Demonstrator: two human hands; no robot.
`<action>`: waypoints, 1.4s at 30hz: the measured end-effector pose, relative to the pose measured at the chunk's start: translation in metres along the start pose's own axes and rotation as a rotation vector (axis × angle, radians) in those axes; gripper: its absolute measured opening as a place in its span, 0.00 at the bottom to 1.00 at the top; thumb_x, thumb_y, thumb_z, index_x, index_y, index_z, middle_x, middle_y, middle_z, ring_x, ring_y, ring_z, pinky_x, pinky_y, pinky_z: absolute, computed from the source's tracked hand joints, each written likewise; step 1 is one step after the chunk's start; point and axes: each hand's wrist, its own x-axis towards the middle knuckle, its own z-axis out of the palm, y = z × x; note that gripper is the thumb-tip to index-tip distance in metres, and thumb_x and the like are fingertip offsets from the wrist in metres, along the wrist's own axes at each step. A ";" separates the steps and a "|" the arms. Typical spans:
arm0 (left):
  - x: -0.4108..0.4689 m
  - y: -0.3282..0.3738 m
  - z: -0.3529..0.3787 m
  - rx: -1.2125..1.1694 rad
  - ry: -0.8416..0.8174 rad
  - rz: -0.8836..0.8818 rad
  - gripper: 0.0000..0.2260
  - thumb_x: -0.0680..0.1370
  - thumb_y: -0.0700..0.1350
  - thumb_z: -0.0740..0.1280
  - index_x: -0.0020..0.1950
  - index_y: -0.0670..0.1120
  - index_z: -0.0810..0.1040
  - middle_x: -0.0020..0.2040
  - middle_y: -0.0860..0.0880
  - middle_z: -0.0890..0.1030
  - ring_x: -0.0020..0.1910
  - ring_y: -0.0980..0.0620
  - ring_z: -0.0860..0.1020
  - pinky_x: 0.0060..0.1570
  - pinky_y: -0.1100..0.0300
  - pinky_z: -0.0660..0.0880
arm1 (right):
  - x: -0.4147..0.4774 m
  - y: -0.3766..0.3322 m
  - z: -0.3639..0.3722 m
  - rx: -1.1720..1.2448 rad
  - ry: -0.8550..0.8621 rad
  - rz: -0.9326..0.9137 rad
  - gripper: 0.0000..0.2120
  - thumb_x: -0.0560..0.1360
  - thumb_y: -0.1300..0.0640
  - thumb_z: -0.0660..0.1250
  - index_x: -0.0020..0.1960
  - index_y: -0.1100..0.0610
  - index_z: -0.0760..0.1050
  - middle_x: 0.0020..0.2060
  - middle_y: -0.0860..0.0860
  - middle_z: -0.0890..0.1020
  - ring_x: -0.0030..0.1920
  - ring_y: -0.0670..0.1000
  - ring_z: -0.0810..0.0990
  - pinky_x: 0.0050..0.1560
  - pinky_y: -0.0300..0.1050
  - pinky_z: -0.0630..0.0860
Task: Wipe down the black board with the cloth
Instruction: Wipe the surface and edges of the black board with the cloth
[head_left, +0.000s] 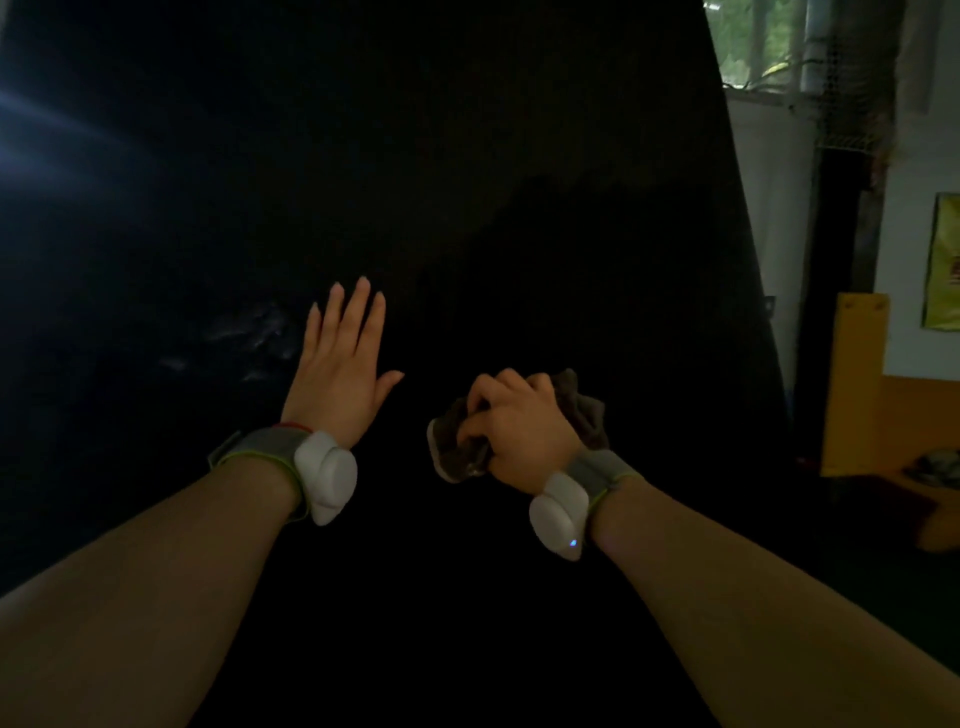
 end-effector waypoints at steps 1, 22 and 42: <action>0.000 0.000 0.000 0.005 -0.012 -0.003 0.37 0.77 0.49 0.66 0.77 0.41 0.48 0.78 0.42 0.46 0.76 0.41 0.43 0.71 0.51 0.35 | -0.003 -0.001 0.000 -0.004 -0.046 -0.014 0.14 0.75 0.55 0.64 0.58 0.43 0.78 0.59 0.47 0.69 0.61 0.52 0.63 0.56 0.49 0.57; -0.003 0.001 0.005 -0.020 0.026 0.017 0.35 0.76 0.49 0.67 0.76 0.39 0.53 0.77 0.40 0.50 0.75 0.39 0.47 0.71 0.47 0.40 | 0.014 0.011 0.003 0.058 0.126 0.096 0.11 0.78 0.55 0.63 0.57 0.45 0.79 0.58 0.50 0.69 0.58 0.55 0.63 0.54 0.47 0.51; -0.048 0.007 0.022 -0.007 -0.119 -0.021 0.46 0.71 0.55 0.71 0.75 0.42 0.42 0.74 0.46 0.40 0.74 0.47 0.39 0.69 0.54 0.28 | -0.005 0.011 -0.015 0.121 0.165 0.152 0.15 0.73 0.59 0.67 0.59 0.48 0.78 0.61 0.52 0.71 0.61 0.55 0.66 0.47 0.43 0.52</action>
